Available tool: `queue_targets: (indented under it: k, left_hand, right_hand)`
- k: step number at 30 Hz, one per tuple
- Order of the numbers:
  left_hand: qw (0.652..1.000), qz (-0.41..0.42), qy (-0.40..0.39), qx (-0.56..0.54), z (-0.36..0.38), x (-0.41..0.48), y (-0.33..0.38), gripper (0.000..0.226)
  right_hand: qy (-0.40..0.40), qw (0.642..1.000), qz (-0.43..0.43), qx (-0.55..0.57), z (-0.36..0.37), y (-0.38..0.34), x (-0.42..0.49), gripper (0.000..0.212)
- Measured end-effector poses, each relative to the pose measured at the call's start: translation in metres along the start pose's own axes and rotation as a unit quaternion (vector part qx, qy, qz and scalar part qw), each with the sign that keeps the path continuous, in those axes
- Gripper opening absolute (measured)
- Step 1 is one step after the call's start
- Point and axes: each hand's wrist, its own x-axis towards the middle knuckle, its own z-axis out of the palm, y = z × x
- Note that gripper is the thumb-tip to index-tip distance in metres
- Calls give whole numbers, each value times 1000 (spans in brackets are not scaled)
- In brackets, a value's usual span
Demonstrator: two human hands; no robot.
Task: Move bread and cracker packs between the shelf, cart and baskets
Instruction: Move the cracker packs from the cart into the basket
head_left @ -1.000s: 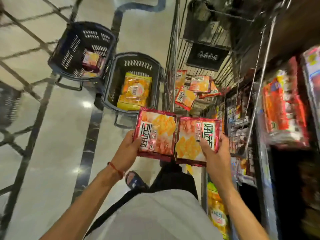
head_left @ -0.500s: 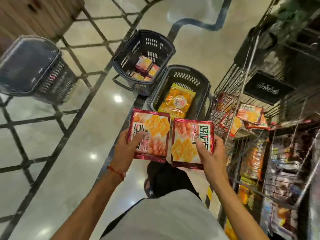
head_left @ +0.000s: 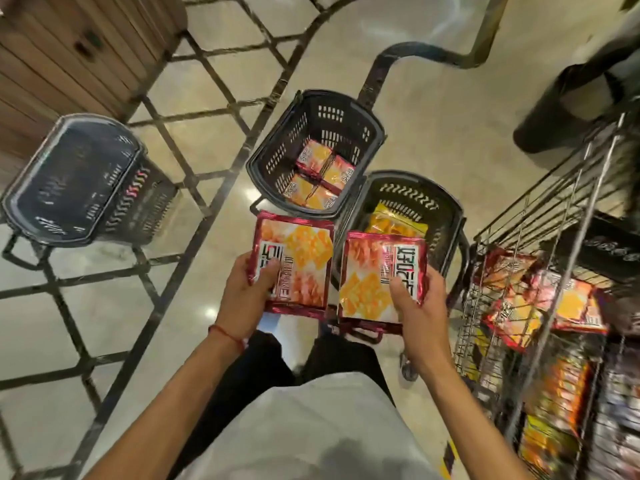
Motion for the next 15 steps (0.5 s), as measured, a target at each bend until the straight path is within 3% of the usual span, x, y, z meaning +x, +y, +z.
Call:
queue_targets:
  k: [2,10,15]
  left_hand:
    - [1000,-9,0,-6,-7,25,11,27]
    - [997,-49,-56,6,-49,148,50,34]
    - [989,-57,-127,46,-83,221,81,35]
  right_hand:
    - [-1,1000,4,-3,14,-14,15,31]
    - [55,997,44,31,101,-51,69,68]
    - [119,991,51,42,164,-72,91,33]
